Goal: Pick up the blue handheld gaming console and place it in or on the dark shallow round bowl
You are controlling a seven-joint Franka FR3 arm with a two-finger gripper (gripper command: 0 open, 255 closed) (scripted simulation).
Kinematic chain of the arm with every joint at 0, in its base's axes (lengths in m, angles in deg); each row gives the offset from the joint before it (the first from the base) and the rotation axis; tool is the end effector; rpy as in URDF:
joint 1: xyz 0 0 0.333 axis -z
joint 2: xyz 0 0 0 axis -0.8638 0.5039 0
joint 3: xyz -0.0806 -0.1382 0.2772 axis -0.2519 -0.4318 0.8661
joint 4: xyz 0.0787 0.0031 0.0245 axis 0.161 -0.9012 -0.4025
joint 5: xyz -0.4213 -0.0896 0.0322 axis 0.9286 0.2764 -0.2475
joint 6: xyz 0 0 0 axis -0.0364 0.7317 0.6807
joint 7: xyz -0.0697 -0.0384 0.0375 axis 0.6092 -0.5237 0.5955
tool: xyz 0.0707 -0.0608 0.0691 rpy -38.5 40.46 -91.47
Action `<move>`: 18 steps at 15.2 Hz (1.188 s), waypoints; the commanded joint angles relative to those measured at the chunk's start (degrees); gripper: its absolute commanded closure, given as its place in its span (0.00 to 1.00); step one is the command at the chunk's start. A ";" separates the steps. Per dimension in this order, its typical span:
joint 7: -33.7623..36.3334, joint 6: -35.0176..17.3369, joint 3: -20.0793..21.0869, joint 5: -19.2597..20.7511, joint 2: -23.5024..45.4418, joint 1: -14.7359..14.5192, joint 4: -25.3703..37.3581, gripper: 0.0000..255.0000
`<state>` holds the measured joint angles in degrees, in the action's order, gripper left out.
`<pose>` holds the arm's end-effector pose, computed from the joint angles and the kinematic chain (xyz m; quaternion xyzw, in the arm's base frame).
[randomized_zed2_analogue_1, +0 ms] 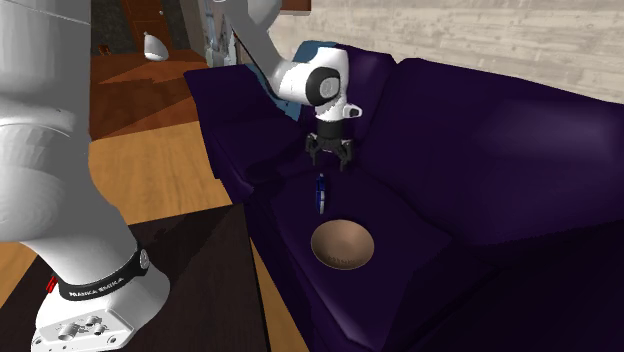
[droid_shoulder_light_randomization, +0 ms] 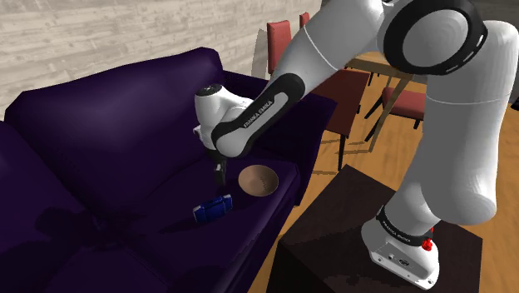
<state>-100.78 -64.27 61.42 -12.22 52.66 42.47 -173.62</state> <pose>0.5571 0.2594 0.2023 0.9224 0.3853 -0.0169 0.0199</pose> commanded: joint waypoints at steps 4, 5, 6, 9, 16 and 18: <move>-0.06 -1.17 0.94 2.12 8.96 -3.04 7.02 0.00; -0.17 -1.28 1.05 2.53 10.83 -3.66 8.63 0.00; -0.31 -1.35 1.17 2.93 12.71 -4.28 10.29 0.00; -0.82 -1.32 1.50 4.05 18.36 -6.21 15.52 0.00; -0.49 -4.02 0.82 4.84 22.68 -6.87 17.10 0.00; -0.40 -4.70 0.64 5.00 23.67 -6.99 17.41 0.00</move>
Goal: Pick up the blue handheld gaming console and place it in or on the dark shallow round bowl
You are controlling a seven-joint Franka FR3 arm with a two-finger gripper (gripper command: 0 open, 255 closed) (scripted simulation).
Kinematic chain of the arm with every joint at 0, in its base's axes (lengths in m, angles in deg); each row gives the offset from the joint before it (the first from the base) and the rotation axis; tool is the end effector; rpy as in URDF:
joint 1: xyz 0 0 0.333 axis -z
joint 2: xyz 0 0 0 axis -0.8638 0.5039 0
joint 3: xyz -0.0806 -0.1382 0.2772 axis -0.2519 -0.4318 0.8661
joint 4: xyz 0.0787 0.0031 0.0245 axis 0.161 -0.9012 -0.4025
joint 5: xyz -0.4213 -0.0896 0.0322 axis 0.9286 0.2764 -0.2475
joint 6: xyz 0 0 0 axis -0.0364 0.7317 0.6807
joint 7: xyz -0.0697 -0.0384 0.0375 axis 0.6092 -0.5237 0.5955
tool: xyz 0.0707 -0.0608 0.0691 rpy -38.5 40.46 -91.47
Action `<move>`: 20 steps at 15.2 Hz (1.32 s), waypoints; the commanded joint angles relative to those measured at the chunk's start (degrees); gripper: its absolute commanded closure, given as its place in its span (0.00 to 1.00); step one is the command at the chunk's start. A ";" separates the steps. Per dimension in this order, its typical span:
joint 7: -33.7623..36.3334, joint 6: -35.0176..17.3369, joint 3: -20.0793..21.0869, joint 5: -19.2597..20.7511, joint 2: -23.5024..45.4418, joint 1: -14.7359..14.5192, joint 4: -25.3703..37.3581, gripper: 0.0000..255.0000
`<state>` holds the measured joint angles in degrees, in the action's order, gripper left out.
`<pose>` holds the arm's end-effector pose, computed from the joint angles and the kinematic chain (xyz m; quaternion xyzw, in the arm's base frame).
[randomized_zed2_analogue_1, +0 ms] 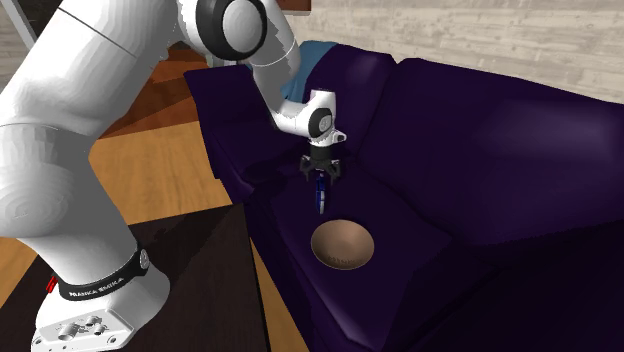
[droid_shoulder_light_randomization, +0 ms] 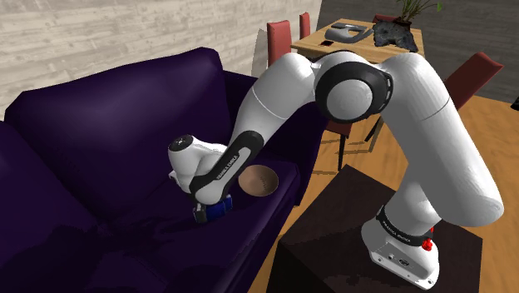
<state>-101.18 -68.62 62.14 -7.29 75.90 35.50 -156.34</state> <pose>0.5644 0.3609 0.0700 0.8824 0.4695 -0.0261 0.0151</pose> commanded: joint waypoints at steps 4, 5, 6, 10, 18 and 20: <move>0.01 -0.34 -0.09 0.08 0.44 -0.02 0.14 0.00; 0.01 -0.34 -0.09 0.08 0.44 -0.02 0.14 0.00; 0.01 -0.34 -0.09 0.08 0.44 -0.02 0.14 0.00; 0.01 -0.34 -0.09 0.08 0.43 -0.01 0.13 1.00; -0.06 0.04 0.03 -0.02 -0.24 0.07 -0.15 1.00; -0.20 0.85 0.26 -0.23 -1.56 0.25 -0.67 1.00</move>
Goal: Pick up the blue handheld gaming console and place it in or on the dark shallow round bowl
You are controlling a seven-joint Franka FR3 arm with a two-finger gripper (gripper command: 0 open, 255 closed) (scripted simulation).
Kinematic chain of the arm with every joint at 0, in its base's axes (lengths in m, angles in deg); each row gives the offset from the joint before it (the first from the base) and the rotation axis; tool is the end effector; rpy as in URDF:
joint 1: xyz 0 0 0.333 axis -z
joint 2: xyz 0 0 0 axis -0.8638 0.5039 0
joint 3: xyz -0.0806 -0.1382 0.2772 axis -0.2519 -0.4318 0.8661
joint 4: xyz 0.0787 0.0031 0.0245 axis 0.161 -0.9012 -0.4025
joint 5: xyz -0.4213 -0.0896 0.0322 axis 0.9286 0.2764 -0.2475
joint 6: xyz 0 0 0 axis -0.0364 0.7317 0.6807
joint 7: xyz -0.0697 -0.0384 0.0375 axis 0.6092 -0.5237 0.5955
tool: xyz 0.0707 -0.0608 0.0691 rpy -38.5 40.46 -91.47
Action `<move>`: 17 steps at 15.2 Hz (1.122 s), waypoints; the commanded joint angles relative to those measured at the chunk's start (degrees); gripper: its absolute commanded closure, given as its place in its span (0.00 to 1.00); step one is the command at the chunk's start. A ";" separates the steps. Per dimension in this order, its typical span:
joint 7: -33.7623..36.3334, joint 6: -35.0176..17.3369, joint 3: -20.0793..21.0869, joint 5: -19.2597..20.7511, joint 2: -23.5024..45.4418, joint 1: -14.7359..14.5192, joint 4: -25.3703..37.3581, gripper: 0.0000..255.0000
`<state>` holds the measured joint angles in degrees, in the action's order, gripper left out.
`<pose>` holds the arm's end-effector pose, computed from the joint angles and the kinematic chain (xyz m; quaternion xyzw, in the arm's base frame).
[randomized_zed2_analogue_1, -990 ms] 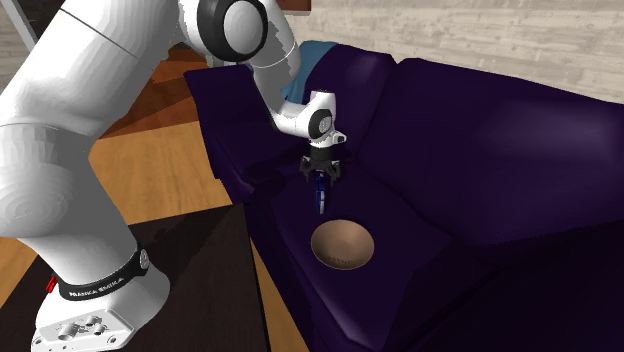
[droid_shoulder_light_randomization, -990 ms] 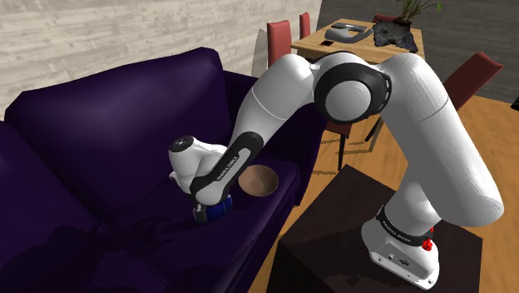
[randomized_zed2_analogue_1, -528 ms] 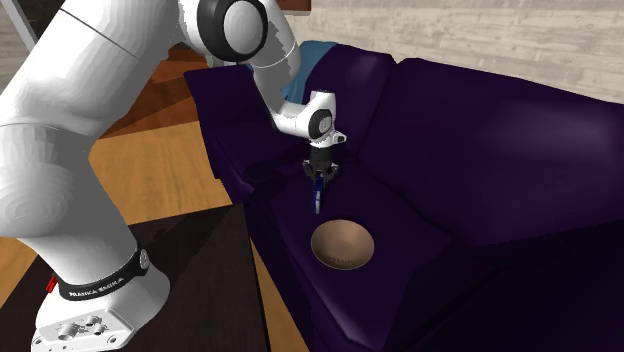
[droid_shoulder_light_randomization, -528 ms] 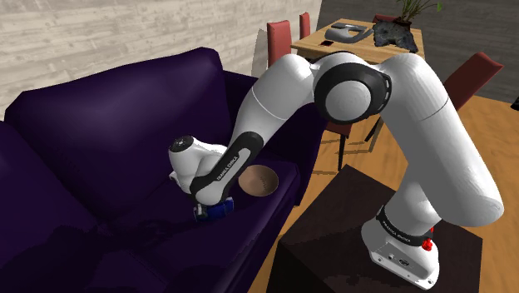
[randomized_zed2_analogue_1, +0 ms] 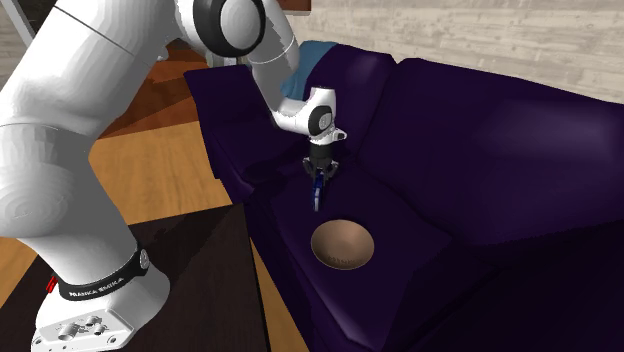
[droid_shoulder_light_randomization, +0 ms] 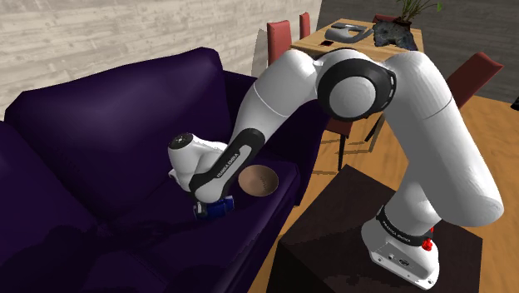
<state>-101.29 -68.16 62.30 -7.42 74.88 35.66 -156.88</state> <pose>0.5643 0.3605 0.0777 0.8824 0.4695 -0.0259 0.0151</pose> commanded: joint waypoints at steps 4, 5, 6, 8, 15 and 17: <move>-0.39 2.09 0.58 -0.54 -3.12 0.44 -1.01 1.00; -0.47 2.53 0.70 -0.66 -3.75 0.53 -1.20 1.00; -0.55 2.97 0.82 -0.78 -4.37 0.61 -1.38 1.00; -0.72 3.88 1.05 -1.02 -5.60 0.78 -1.69 1.00; -1.35 7.27 1.83 -1.94 -9.71 1.34 -2.39 1.00; -1.54 8.29 2.03 -2.21 -10.82 1.48 -2.47 1.00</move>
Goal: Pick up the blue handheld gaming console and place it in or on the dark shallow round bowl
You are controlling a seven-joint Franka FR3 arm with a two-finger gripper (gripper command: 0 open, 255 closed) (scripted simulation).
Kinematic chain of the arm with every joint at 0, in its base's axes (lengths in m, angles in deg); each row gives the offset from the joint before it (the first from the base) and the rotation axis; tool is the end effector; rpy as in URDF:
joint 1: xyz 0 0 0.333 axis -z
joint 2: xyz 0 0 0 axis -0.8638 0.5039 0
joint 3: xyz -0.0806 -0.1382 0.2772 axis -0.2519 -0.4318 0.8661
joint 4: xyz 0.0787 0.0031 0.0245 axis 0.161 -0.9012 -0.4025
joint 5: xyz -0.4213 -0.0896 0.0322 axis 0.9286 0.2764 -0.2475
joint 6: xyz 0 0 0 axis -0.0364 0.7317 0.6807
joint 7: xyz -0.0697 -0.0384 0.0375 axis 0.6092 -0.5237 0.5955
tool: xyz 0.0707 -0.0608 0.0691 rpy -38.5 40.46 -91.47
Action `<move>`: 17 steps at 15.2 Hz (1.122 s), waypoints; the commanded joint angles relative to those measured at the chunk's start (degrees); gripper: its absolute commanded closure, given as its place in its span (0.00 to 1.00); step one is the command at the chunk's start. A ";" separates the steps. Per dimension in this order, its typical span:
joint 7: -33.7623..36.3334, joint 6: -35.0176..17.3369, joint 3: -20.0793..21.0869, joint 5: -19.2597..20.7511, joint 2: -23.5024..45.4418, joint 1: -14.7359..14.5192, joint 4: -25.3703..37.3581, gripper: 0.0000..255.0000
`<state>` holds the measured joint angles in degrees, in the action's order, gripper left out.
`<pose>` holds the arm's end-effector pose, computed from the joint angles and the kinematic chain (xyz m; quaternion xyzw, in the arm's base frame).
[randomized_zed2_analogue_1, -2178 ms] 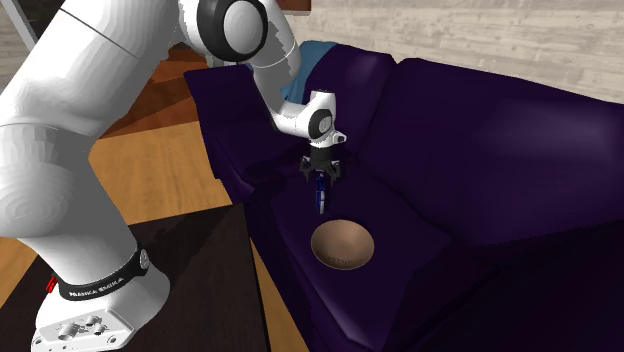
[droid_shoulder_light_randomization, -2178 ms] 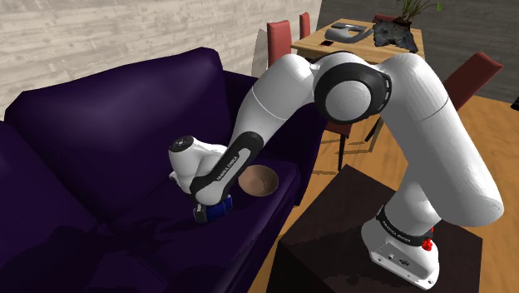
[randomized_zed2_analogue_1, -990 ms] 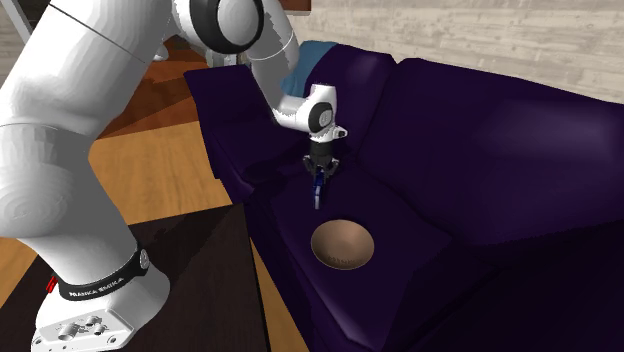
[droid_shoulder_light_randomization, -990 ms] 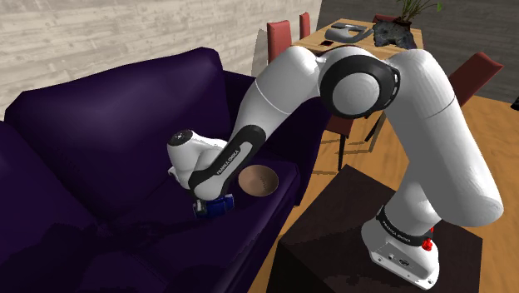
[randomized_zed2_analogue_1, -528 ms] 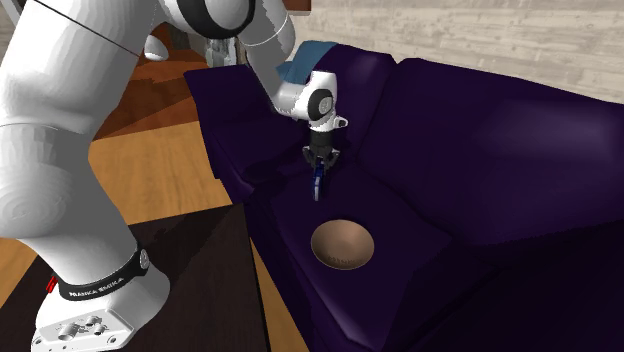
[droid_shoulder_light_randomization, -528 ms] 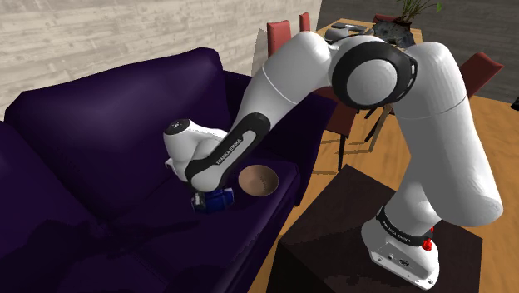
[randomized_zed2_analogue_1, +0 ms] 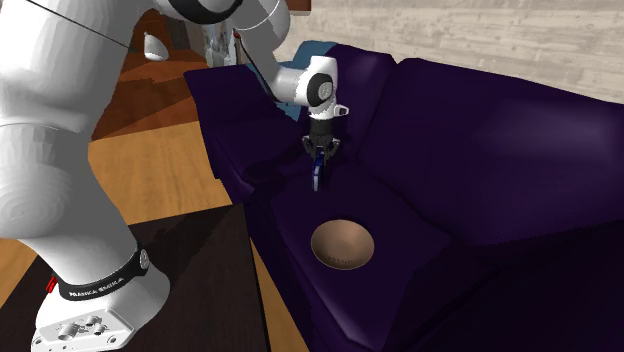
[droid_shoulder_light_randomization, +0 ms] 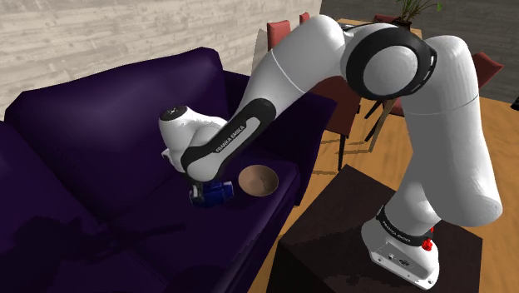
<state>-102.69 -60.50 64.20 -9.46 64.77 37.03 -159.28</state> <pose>0.5678 0.3628 0.1694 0.8824 0.4695 -0.0256 0.0150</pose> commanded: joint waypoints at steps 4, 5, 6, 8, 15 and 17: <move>-1.38 1.31 0.31 -0.70 -3.44 1.30 -2.05 1.00; -2.39 0.60 0.20 -0.86 -4.66 2.29 -3.92 1.00; -3.43 -0.08 0.07 -1.03 -5.84 3.28 -5.71 1.00; -5.62 -1.32 -0.22 -1.39 -8.08 5.26 -9.05 1.00; -14.22 -4.63 -1.75 -2.70 -14.80 12.16 -18.54 1.00; -16.92 -5.31 -2.36 -3.07 -16.40 14.10 -20.65 1.00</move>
<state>-118.39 -65.43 62.06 -12.34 49.29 50.29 -178.74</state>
